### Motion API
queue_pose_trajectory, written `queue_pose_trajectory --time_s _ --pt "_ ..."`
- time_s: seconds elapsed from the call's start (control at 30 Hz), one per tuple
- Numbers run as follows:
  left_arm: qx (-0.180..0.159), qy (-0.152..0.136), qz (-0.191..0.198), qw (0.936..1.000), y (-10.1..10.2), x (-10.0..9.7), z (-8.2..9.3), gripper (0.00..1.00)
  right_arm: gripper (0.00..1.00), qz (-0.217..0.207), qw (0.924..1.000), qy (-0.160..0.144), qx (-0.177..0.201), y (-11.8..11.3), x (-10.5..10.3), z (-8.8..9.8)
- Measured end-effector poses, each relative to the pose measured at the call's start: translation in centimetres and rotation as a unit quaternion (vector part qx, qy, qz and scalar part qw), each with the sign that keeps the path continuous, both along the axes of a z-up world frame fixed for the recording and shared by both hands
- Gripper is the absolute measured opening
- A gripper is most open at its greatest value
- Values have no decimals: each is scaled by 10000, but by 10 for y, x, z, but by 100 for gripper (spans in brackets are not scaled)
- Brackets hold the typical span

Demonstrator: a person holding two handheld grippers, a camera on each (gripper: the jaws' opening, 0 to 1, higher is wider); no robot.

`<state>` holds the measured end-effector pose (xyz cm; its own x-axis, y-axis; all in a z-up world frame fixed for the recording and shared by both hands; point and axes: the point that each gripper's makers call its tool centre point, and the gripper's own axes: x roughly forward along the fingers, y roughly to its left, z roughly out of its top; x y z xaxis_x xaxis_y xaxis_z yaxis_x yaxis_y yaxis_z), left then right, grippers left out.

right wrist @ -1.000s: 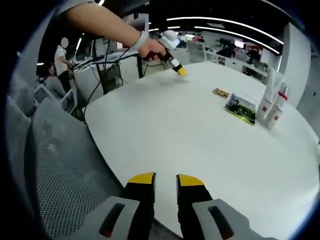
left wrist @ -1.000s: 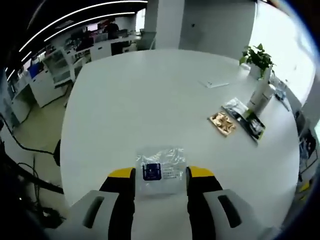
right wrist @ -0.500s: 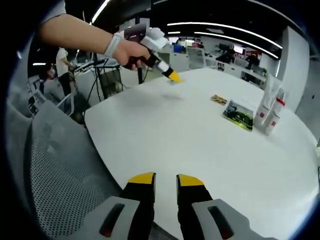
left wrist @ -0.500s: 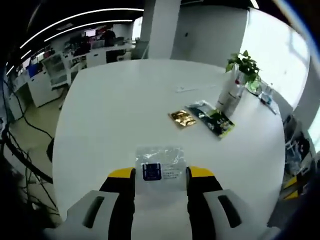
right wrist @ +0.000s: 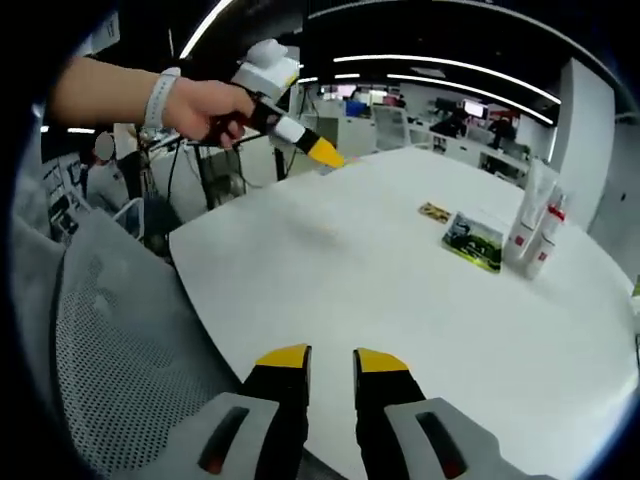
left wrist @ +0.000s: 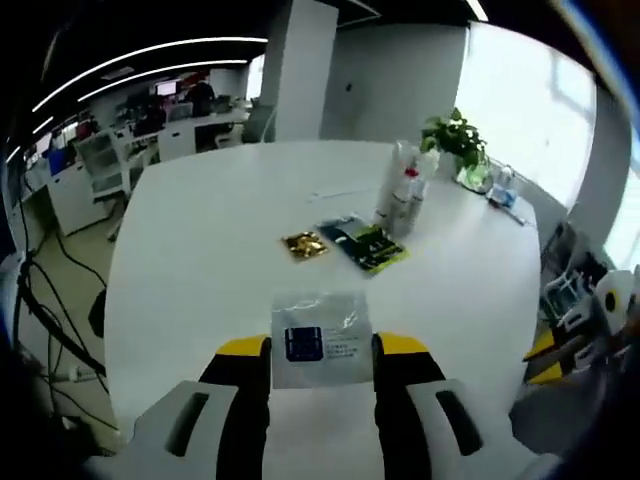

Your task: Arrange the skincare products in the storage area until every visible bottle or jar stands upright without overlapping.

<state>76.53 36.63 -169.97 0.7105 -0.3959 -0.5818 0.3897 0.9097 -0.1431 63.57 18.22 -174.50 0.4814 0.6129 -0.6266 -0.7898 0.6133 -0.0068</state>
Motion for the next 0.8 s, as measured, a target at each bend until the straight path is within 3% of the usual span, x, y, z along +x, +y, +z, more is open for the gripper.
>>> queue_pose_trajectory --time_s 0.47,0.6,0.7,0.8 --pt "-91 -182 -144 9997 -35 -78 -3 37 14 9 9991 23 415 5 -3 12" --pt "-219 -216 -132 9994 -45 -97 -6 37 16 -111 9963 101 845 9 -2 23" --pt "-237 -200 -235 9992 -58 -113 -12 37 21 -86 9901 72 1401 18 -4 41" --pt "-183 -174 -425 9988 -71 -126 -18 37 26 -63 9837 323 1768 25 -9 47"
